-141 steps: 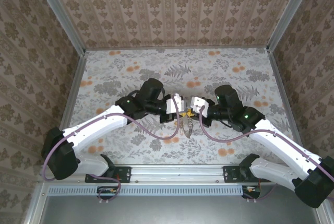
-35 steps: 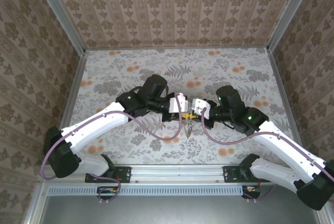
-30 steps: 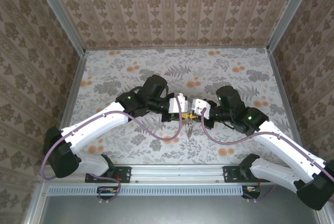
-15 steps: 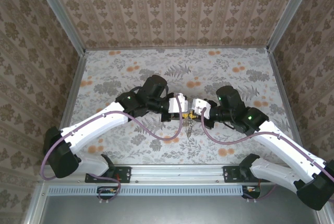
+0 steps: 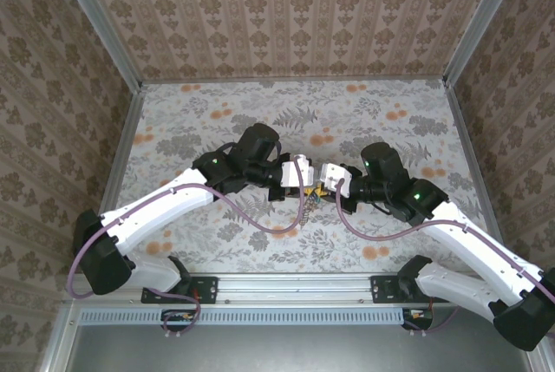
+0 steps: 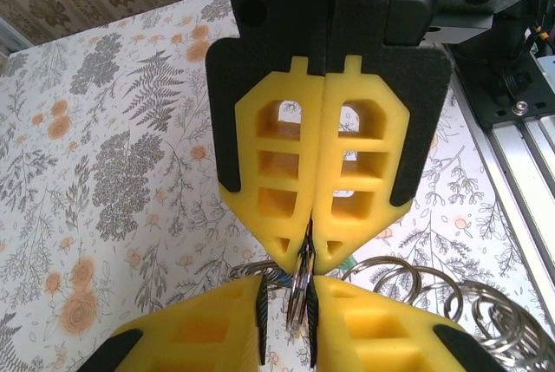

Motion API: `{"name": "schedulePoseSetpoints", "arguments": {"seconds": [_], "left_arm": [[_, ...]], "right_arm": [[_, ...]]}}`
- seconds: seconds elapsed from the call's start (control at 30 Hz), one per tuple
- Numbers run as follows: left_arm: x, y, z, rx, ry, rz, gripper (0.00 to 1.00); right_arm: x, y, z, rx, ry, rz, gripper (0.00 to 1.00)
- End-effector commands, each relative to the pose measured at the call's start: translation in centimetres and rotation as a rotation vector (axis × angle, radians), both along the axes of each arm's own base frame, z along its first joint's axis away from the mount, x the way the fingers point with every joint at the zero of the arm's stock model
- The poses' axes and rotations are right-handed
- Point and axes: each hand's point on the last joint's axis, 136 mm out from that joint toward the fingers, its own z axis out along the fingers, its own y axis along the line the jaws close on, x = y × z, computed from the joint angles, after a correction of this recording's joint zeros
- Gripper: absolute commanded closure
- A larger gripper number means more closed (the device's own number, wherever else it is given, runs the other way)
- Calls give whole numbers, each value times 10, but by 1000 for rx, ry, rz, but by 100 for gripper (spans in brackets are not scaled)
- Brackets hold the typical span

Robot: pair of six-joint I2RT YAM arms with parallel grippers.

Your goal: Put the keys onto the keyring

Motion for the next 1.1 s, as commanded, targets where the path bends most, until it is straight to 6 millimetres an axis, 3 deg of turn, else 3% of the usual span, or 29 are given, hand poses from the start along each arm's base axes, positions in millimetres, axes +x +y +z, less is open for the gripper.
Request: {"name": "schedulePoseSetpoints", "arguments": {"seconds": [0.0, 0.5, 0.73, 1.07], "left_arm": [[-18, -6, -17, 46, -3, -82, 78], [-11, -6, -28, 100, -14, -57, 81], [-14, -4, -31, 101, -2, -60, 76], [-11, 9, -8, -63, 19, -52, 75]], "right_arm": [[1, 12, 29, 94, -89, 35, 100], [6, 12, 35, 119, -107, 7, 100], [10, 9, 29, 103, -110, -19, 100], [1, 13, 31, 148, -129, 33, 100]]}}
